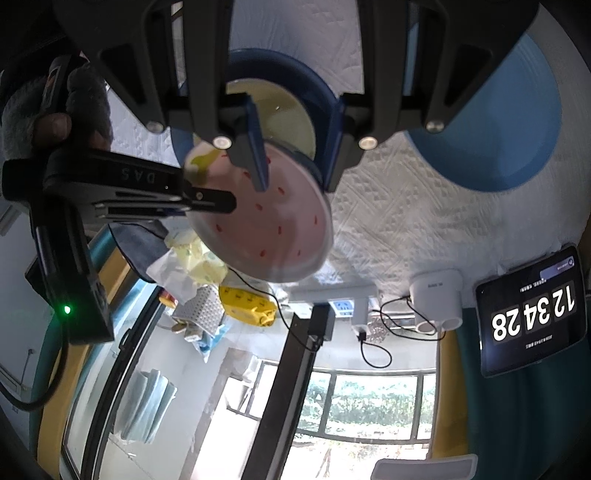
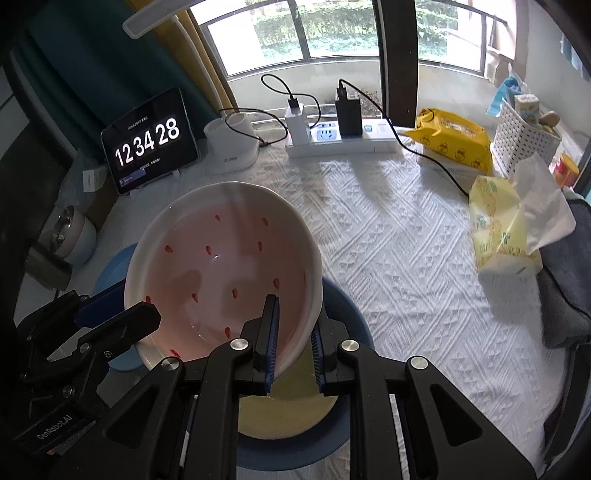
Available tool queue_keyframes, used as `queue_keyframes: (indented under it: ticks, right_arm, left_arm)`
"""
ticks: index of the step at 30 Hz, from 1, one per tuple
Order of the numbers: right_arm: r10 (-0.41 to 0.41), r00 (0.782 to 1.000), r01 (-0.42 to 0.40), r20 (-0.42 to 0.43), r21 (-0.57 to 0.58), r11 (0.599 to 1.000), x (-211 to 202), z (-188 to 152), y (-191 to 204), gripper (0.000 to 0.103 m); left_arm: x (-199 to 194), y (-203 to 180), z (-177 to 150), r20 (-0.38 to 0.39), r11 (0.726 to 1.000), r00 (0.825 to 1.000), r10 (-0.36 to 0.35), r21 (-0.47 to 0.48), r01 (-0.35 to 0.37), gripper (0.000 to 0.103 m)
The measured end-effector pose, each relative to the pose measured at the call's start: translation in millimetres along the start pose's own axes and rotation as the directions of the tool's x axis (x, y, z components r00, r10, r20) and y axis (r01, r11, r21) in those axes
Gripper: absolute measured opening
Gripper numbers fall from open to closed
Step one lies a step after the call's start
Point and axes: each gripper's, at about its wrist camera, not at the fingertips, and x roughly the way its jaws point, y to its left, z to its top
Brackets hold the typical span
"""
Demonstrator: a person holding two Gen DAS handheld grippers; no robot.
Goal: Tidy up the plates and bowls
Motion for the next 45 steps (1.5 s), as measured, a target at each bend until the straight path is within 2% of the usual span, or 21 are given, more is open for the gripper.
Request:
queue_keyframes:
  ticks: [21,38,45]
  right_arm:
    - [-0.015,0.997,0.016,-0.076,0.011,1.0,16.2,-36.9,-4.4,0.018]
    - [-0.063,0.995,0.06,-0.078,-0.045,0.997,16.4,-40.7,-0.4,0.022]
    - [-0.059,0.996,0.057,-0.072,-0.03,0.998,12.5,-40.5,-0.9,0.022]
  left_arm:
    - [9.5,-7.0,-32.9,-0.074,1.0,0.997,-0.009,0.018,0.01,0.031]
    - [18.1,-8.5,-40.9,-0.111,0.998,0.994,-0.002,0.066,0.01,0.033]
    - [11.2,-8.4,-38.4,-0.094,0.996,0.996,0.009,0.089,-0.001,0.034]
